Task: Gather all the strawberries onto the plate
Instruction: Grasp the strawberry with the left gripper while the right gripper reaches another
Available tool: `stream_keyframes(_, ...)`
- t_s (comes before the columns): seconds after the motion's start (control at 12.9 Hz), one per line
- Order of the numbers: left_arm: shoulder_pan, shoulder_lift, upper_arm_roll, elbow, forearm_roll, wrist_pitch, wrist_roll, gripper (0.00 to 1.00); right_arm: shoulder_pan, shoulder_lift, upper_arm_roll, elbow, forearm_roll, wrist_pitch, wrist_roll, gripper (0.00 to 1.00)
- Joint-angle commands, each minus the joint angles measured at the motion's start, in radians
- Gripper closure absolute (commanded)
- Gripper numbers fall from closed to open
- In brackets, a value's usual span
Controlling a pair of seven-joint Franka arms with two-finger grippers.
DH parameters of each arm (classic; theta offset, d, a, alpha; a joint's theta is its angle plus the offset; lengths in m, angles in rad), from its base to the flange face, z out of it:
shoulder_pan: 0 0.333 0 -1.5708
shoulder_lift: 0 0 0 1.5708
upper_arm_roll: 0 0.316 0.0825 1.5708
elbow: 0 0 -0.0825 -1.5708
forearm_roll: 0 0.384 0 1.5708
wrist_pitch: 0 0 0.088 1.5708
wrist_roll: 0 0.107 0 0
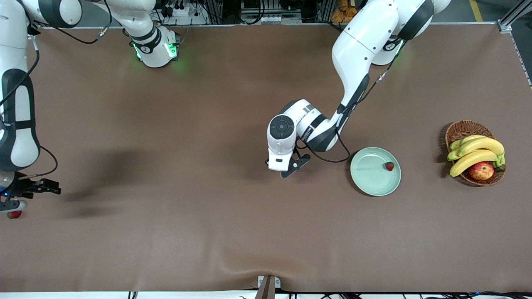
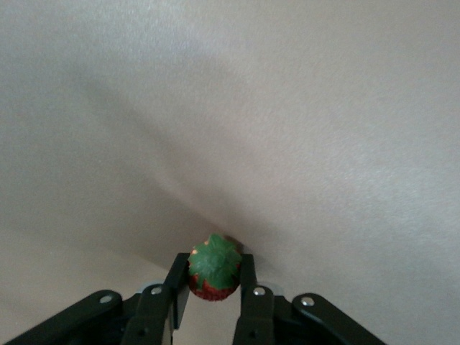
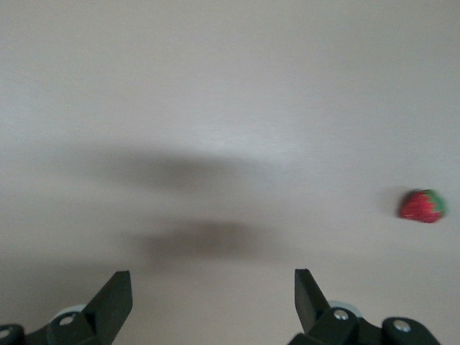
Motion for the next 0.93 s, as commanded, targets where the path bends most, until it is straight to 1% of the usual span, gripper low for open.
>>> stream_keyframes(0.0,0.042,-0.059,0.007,0.007,0.020,-0.037,0.008,1.00,-0.078,0.045,0.020,0.020,-0.013,0.099,-0.119,0.00)
stream_keyframes(0.08,0.077,-0.087,0.005,0.007,0.020,-0.061,0.018,1.00,-0.098,0.065,0.020,0.021,-0.013,0.162,-0.157,0.00)
stream_keyframes(0.15,0.103,-0.113,0.005,0.006,0.020,-0.099,0.043,1.00,-0.128,0.093,0.022,0.024,-0.008,0.254,-0.192,0.00)
stream_keyframes(0.23,0.142,-0.133,0.001,0.006,0.018,-0.141,0.086,1.00,-0.158,0.120,0.028,0.044,0.000,0.322,-0.232,0.00)
stream_keyframes(0.39,0.192,-0.174,-0.004,-0.012,0.009,-0.219,0.179,1.00,-0.191,0.163,0.048,0.091,0.007,0.341,-0.239,0.00)
stream_keyframes(0.46,0.221,-0.191,-0.004,-0.028,0.007,-0.244,0.227,1.00,-0.218,0.206,0.069,0.137,0.016,0.342,-0.240,0.00)
stream_keyframes(0.62,0.275,-0.219,-0.004,-0.072,0.006,-0.296,0.346,1.00,-0.286,0.289,0.144,0.245,0.018,0.342,-0.246,0.00)
stream_keyframes(0.85,0.364,-0.230,-0.002,-0.132,0.018,-0.316,0.497,1.00,-0.319,0.309,0.187,0.267,0.020,0.344,-0.256,0.00)
